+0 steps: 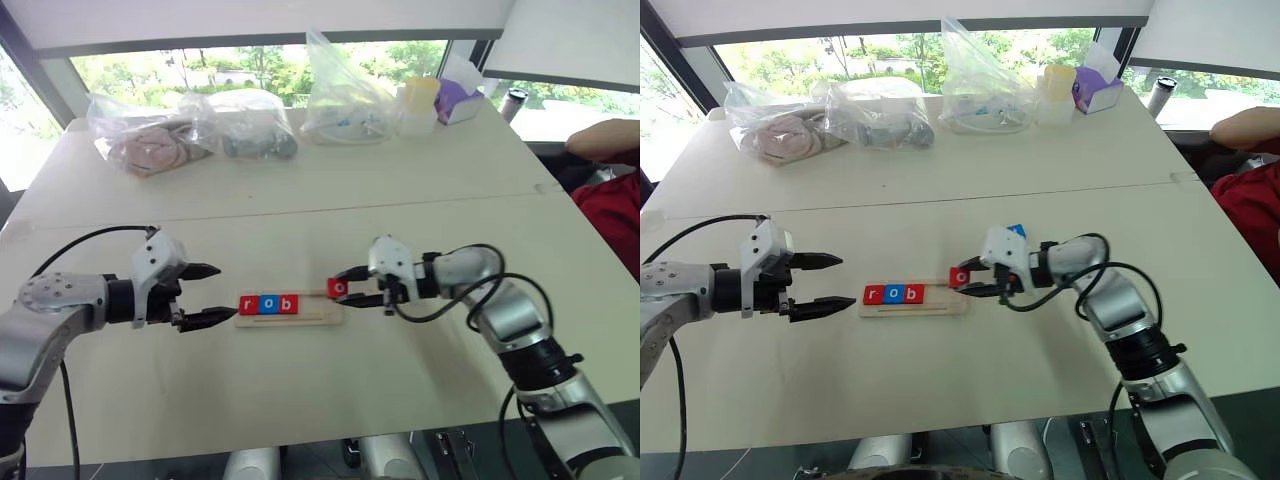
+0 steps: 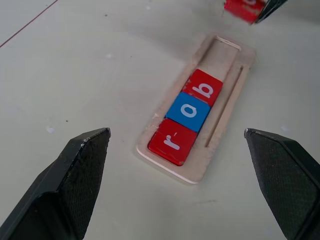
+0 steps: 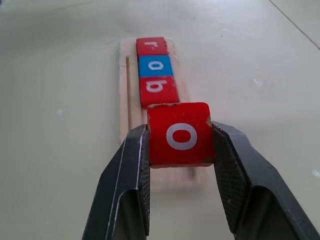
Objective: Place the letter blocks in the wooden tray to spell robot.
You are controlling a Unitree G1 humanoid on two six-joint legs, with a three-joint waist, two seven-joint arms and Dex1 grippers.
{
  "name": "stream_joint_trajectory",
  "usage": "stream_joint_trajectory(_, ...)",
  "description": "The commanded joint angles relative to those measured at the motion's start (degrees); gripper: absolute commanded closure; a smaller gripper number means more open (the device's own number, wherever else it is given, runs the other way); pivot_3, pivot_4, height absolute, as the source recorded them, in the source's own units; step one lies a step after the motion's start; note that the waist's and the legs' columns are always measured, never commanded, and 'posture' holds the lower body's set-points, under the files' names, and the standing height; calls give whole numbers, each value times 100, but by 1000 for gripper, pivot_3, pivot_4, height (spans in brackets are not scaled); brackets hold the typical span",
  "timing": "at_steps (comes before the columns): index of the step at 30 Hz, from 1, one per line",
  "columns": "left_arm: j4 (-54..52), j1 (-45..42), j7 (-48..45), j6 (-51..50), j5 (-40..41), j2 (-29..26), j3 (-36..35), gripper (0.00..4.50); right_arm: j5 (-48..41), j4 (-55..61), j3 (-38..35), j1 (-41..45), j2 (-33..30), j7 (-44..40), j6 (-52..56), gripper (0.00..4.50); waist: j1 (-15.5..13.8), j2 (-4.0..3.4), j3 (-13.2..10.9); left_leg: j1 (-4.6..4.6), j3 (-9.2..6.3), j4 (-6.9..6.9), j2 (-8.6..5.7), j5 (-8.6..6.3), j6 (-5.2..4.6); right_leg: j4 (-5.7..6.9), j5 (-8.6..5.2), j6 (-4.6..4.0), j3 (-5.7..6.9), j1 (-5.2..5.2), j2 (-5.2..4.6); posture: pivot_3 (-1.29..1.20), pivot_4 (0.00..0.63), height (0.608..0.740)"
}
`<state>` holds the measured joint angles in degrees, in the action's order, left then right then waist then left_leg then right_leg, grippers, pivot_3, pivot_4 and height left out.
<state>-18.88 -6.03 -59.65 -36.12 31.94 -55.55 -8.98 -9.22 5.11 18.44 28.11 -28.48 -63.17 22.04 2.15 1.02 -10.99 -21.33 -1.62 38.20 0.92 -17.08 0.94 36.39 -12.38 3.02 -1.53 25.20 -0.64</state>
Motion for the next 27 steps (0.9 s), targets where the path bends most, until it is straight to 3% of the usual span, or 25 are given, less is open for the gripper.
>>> stream_joint_trajectory(1,-240,-129,27,-135,235,66,-115,0,253,193,275,103,158,246,-65,3338,-9,0,0,0,0,0,0,0,0,0,0,0,0,0,0,0,150,740)
stream_joint_trajectory(11,-907,175,44,-526,586,95,-37,0,555,-144,596,266,266,332,-168,3338,15,1,1,-1,0,0,0,0,0,-2,1,1,1,0,2,0,150,740)
stream_joint_trajectory(26,-874,243,137,-373,336,173,175,0,677,-298,674,275,470,381,-228,3338,22,1,1,0,0,0,0,0,0,-2,1,1,1,0,1,0,150,740)
stream_joint_trajectory(27,-869,243,138,-370,331,175,167,0,679,-291,680,266,465,376,-225,2838,21,1,1,0,0,0,0,0,0,-2,1,1,1,0,1,0,150,740)
